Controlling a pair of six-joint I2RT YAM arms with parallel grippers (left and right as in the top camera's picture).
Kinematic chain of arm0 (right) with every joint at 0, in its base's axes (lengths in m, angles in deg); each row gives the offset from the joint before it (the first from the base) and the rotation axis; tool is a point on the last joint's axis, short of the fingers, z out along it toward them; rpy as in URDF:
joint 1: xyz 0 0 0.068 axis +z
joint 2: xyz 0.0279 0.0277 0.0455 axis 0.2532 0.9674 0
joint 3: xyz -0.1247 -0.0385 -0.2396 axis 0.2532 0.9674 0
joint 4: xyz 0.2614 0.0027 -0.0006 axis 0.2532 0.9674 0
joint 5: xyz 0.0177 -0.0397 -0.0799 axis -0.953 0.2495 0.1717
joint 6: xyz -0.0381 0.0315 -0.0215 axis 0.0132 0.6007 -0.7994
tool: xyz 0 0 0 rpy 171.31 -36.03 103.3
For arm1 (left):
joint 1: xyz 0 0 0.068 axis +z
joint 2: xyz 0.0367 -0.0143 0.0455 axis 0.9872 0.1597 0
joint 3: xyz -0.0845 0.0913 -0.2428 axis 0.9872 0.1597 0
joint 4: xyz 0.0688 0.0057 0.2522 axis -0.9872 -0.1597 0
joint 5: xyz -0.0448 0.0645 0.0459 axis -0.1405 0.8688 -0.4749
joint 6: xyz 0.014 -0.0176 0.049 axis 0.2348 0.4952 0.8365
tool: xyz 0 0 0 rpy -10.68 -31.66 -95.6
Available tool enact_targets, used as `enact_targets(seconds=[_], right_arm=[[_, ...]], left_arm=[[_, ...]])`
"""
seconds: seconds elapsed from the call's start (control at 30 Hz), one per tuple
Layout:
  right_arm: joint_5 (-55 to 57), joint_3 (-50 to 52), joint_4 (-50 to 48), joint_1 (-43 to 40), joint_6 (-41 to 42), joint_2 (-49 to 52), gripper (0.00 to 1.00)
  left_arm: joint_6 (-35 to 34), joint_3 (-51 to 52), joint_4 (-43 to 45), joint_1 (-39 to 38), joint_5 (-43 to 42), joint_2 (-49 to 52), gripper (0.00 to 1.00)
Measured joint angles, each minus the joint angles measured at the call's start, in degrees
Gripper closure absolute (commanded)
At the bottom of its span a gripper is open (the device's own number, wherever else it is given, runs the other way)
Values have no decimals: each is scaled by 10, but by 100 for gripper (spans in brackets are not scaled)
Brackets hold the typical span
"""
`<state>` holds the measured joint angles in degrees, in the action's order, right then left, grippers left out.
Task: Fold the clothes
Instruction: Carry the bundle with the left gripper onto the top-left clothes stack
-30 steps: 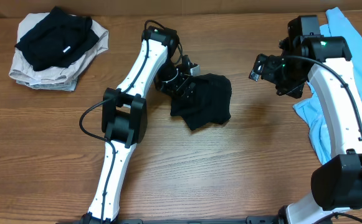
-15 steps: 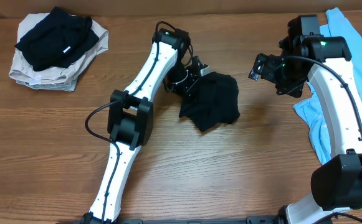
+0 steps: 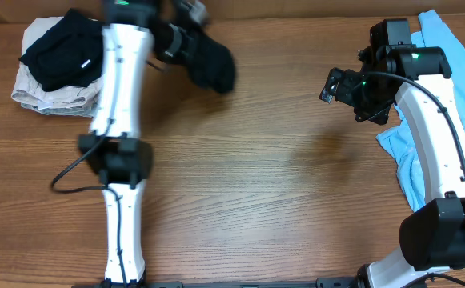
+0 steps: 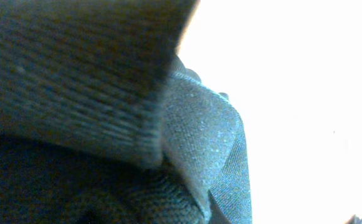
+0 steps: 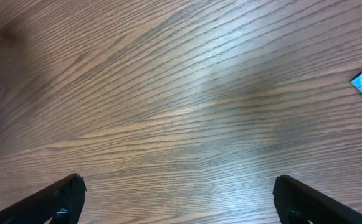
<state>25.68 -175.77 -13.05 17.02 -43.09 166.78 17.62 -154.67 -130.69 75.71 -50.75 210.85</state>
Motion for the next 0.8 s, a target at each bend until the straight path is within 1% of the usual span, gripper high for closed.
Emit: enact_targets(seconds=[0.17, 0.33, 0.53, 0.8], right_arm=[[0, 0, 0, 0, 0, 0, 0], [0, 0, 0, 0, 0, 0, 0], [0, 0, 0, 0, 0, 0, 0], [0, 0, -1, 0, 0, 0, 0]], left_arm=[[-64, -32, 43, 75, -24, -38, 96], [-107, -43, 91, 130, -48, -52, 96], [-125, -43, 128, 192, -51, -56, 96], [-133, -43, 183, 246, -6, -56, 96]])
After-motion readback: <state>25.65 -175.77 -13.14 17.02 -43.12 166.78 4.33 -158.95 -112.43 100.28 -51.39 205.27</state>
